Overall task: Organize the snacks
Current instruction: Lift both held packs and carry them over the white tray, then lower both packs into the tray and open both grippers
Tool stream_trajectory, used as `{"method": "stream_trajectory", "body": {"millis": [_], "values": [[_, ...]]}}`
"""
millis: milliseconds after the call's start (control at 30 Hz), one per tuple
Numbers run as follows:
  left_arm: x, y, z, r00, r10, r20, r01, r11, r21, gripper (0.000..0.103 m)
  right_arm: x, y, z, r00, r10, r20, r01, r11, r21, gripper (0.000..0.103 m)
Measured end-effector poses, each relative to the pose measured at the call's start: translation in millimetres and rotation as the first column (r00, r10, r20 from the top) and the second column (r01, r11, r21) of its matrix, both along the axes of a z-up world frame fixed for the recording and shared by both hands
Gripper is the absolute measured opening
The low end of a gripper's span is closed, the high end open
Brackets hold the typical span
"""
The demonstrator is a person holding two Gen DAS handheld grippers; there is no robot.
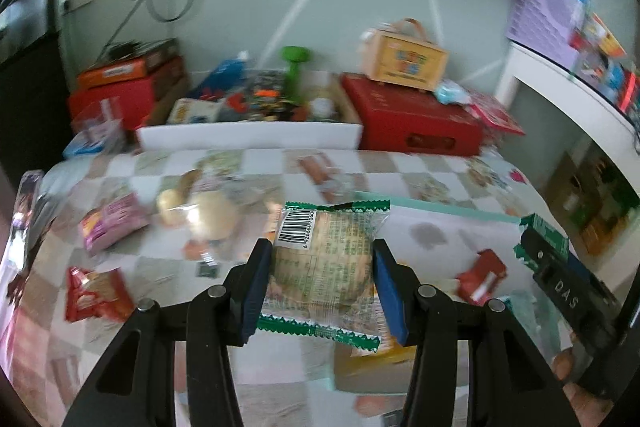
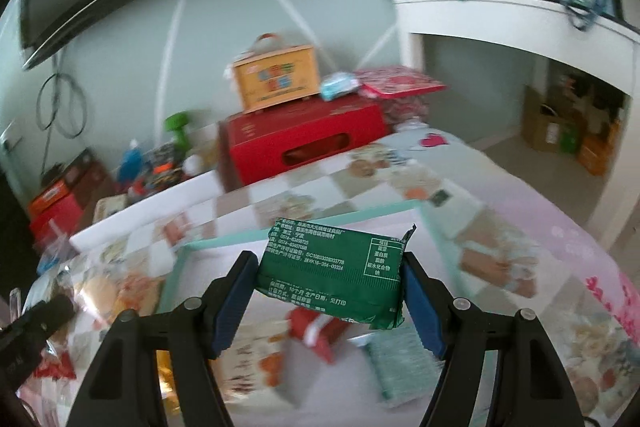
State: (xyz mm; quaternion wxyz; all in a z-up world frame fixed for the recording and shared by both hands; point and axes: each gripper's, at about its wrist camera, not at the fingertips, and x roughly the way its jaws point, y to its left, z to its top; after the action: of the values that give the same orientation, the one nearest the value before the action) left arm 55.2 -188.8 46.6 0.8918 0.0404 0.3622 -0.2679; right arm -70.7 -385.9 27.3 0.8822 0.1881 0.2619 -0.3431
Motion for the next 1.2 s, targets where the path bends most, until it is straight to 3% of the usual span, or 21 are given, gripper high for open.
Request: {"method": "stream_trajectory", "body": {"millis": [167,500,1000,1133,1200], "values": [[-10,-37,-7,0.997,-0.080,0.004,0.080,0.996,0.035,0.052,-12,-19,-8,0.999,-0.042,-0.009,0.043,0.999,0.030,0.074],[-26,-86,-33,0.984,-0.176,-0.012,0.176,0.977,0.117,0.052,2,-25,-30,0.998,-0.008,-0.059,0.012,0.997,0.077,0.074],[-26,-91,-36,0.984,-0.177,-0.022,0.178,0.974,0.137,0.054,5,-28,-35,0.997,-0.014,-0.073,0.021,0.995,0.098,0.075],[-22,-86,-34,0.989,-0.147,-0.025,0.149,0.980,0.131,0.072,6,-29,-35,0.997,-0.017,-0.072,0.024,0.996,0.091,0.079],[-19,-82,-32,0.991,-0.130,-0.026,0.132,0.984,0.119,0.072,5,-29,-35,0.997,-0.021,-0.069,0.027,0.996,0.090,0.082]]}}
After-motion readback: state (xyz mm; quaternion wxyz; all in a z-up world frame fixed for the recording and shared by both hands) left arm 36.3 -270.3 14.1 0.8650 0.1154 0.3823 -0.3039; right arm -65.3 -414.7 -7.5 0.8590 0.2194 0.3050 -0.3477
